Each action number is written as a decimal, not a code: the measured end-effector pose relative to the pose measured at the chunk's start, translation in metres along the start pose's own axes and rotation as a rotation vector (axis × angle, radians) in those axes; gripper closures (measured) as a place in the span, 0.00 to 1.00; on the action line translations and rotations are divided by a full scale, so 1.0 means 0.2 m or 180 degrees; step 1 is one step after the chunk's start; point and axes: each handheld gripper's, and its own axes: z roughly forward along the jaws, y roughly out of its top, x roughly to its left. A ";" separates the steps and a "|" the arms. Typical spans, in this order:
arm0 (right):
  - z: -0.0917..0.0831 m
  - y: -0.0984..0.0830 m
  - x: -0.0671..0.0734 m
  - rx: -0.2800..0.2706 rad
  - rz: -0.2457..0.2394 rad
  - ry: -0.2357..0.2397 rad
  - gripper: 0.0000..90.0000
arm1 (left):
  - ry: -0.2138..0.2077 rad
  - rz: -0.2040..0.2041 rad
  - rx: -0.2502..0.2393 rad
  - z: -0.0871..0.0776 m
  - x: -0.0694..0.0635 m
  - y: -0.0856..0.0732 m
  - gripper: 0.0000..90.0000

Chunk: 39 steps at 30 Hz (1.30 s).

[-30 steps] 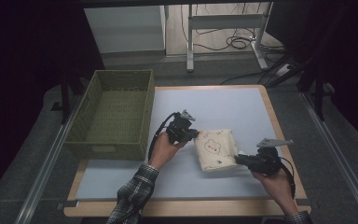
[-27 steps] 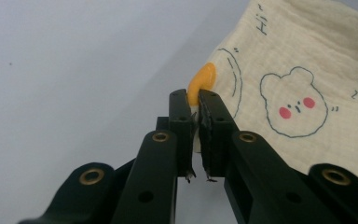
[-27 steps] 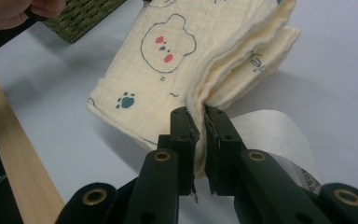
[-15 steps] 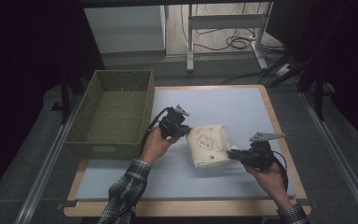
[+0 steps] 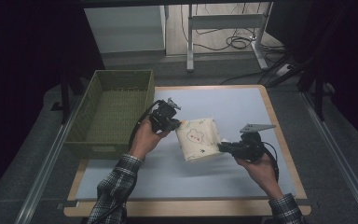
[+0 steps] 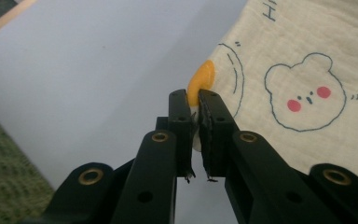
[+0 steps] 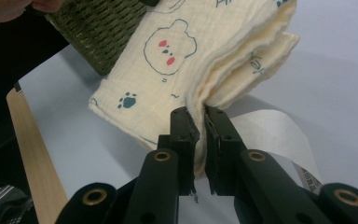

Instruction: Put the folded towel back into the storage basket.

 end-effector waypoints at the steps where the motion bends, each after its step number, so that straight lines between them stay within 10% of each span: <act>1: 0.01 0.01 0.00 -0.0005 -0.0011 0.0010 0.91 | 0.0018 -0.0003 0.0004 -0.01 0.01 0.00 0.94; 39: 0.31 0.47 0.16 -0.0052 -0.0038 0.0396 0.91 | 0.0488 -0.0210 0.0156 -0.41 0.39 -0.09 0.94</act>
